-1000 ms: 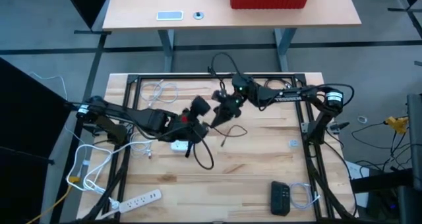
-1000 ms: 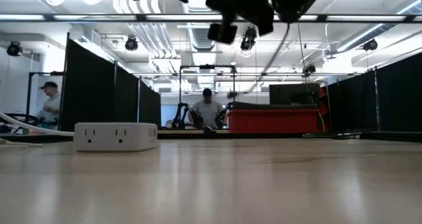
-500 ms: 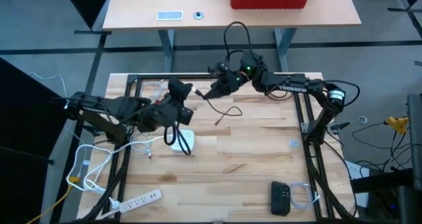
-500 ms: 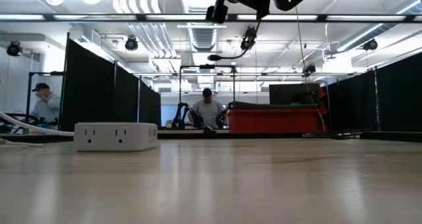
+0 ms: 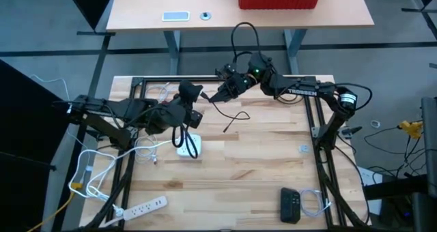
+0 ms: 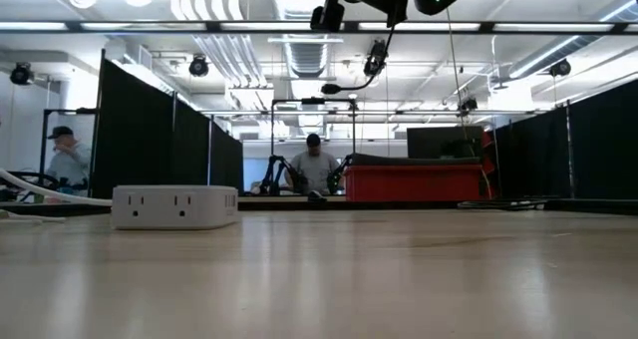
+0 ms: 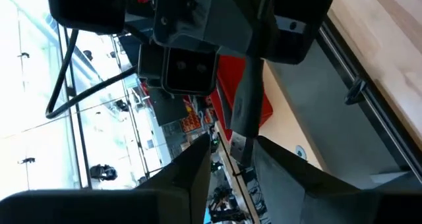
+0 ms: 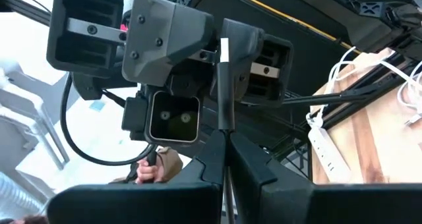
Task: Insert USB
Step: Insert the bottom black USB cable into the top white outlet extension
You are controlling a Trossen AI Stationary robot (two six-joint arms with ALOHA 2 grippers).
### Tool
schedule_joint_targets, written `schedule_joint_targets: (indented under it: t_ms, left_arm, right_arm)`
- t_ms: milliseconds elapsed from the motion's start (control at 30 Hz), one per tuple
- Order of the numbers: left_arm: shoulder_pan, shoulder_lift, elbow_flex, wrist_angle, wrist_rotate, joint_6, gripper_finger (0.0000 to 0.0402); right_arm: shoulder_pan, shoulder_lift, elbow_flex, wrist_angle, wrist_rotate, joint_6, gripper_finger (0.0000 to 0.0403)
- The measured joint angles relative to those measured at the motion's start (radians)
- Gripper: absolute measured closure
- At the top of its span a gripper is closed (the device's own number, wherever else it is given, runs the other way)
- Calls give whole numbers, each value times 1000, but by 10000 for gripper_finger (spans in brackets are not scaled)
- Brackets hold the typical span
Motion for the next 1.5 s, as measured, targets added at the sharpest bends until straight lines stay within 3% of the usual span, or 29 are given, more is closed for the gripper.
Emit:
schedule_joint_targets:
  t_ms: [400,633,800,1000,1100,1200,1367,1500]
  left_arm:
    - [0,29,0,-1,24,0,368]
    - [0,36,0,0,2,-22,377]
    - [1,35,-1,-5,-25,-203,394]
    - [9,32,-1,-130,-13,-517,396]
    - [26,31,-1,-227,94,-750,397]
    - [64,31,-1,-310,291,-986,397]
    - [147,31,-1,-364,546,-1237,397]
    - [194,33,-1,-390,669,-1331,397]
  right_arm:
    - [-1,0,0,-1,16,-7,403]
    - [0,0,0,0,17,-56,403]
    - [-3,-2,0,2,26,-202,393]
    - [-3,-16,0,-38,29,-433,341]
    - [-4,-23,0,-83,29,-566,312]
    - [-5,-36,0,-156,39,-745,288]
    - [23,-49,-1,-415,238,-1168,268]
    - [75,-51,-1,-476,341,-1328,268]
